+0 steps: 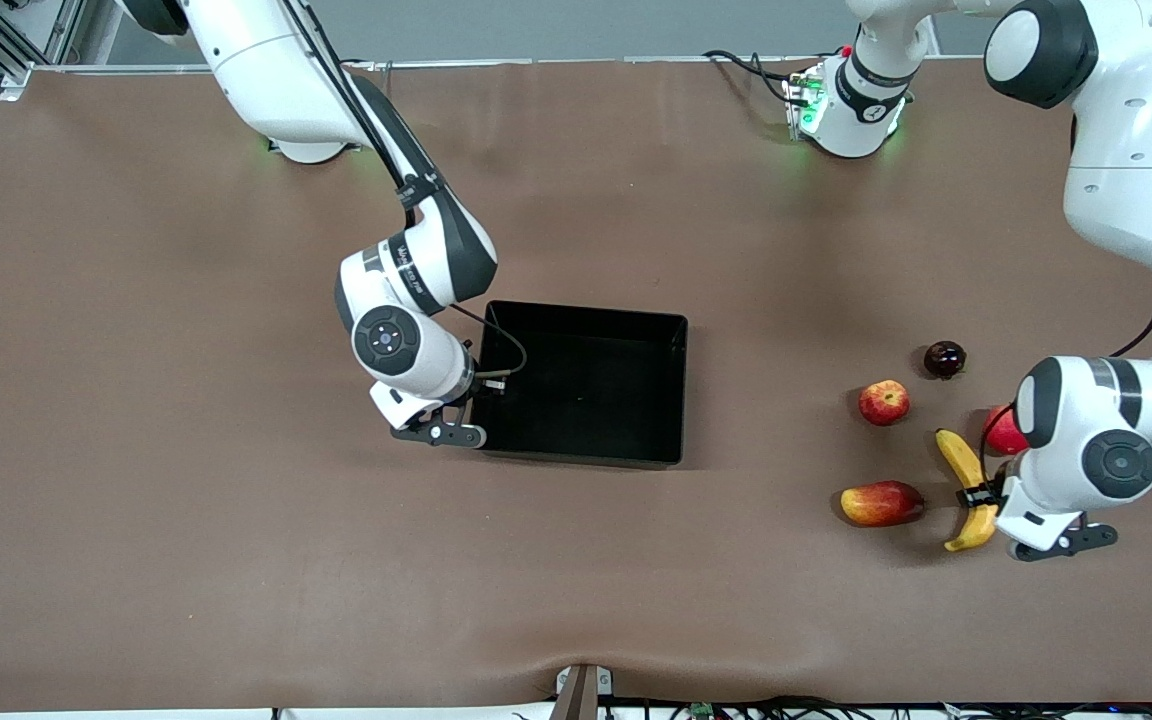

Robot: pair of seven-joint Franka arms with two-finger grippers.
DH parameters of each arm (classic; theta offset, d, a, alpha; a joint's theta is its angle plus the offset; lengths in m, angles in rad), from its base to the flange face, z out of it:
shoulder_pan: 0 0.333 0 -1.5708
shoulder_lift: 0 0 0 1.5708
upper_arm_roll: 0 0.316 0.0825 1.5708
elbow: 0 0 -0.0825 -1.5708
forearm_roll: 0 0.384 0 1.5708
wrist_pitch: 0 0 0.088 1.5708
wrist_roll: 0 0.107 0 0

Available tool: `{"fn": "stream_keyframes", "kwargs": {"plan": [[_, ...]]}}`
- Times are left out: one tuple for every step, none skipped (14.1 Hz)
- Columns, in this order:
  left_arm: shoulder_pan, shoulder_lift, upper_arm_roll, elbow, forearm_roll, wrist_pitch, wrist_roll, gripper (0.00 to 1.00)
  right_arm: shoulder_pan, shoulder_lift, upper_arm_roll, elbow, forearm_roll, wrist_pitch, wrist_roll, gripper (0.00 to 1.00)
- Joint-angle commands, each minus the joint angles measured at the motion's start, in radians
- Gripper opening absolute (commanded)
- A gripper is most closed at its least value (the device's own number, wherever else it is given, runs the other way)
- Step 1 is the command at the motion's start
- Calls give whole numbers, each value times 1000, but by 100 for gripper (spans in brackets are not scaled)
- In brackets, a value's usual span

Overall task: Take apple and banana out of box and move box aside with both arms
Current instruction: 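Lower the banana beside the red apple and open the left gripper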

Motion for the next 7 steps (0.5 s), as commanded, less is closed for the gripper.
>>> {"fn": "stream_keyframes", "kwargs": {"plan": [[6, -132, -38, -13, 16, -133, 23, 100, -67, -52, 4, 58, 15, -123, 5, 0], [8, -182, -64, -13, 11, -168, 40, 100, -96, -69, 5, 69, 15, -160, 0, 0], [9, -237, -77, -13, 5, -197, 48, 100, -117, -87, 5, 69, 13, -188, -17, 0], [9, -292, -88, -11, -18, -214, 48, 100, -143, -106, 4, 67, 13, -228, -72, 0], [9, -350, -89, -10, -54, -233, 46, 100, -176, -120, 2, 64, 13, -278, -137, 0], [9, -407, -89, -10, -99, -282, 48, 100, -202, -146, 2, 55, 7, -305, -172, 0], [9, -453, -92, -10, -134, -340, 58, 100, -229, -172, 2, 34, 6, -326, -175, 0]]}}
